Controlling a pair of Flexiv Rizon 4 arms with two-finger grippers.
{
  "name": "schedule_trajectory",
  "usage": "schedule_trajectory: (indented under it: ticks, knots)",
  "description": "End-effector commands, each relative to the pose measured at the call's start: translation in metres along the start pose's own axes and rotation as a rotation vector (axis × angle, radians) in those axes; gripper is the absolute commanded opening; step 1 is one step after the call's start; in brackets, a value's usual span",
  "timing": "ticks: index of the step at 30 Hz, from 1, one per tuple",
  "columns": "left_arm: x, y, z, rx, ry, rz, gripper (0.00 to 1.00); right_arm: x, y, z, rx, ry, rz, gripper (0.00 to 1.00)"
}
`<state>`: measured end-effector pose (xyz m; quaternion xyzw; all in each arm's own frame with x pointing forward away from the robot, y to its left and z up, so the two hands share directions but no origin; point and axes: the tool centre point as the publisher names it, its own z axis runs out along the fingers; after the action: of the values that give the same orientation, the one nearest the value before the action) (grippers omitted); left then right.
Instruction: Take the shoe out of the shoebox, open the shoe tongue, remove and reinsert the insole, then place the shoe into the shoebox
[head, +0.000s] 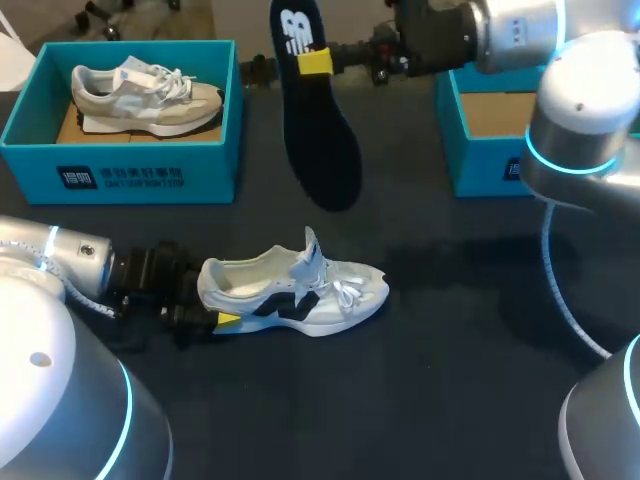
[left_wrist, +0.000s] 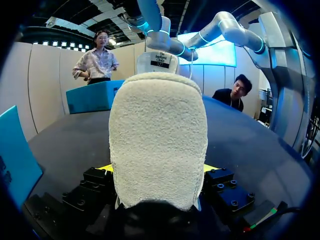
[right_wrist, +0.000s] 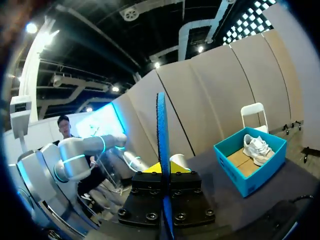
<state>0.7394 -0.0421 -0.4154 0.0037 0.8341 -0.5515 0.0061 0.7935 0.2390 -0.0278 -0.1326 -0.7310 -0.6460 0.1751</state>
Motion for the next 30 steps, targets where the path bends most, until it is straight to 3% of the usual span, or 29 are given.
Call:
schedule_trajectory:
  ticks: [1,3,22,30]
  knots:
    - [0.000,0.000,0.001,-0.001,-0.001,0.001,0.00,0.029,-0.009,-0.010,-0.018,-0.034,0.034,0.00]
    - [0.000,0.000,0.001,-0.001,-0.001,0.001,0.00,0.034,-0.011,-0.008,-0.024,-0.072,0.023,0.00]
    - [0.000,0.000,0.001,-0.001,-0.001,0.001,0.00,0.034,-0.011,-0.008,-0.024,-0.072,0.023,0.00]
    - [0.000,0.000,0.001,-0.001,-0.001,0.001,0.00,0.054,-0.005,-0.038,0.042,-0.013,0.217,0.00]
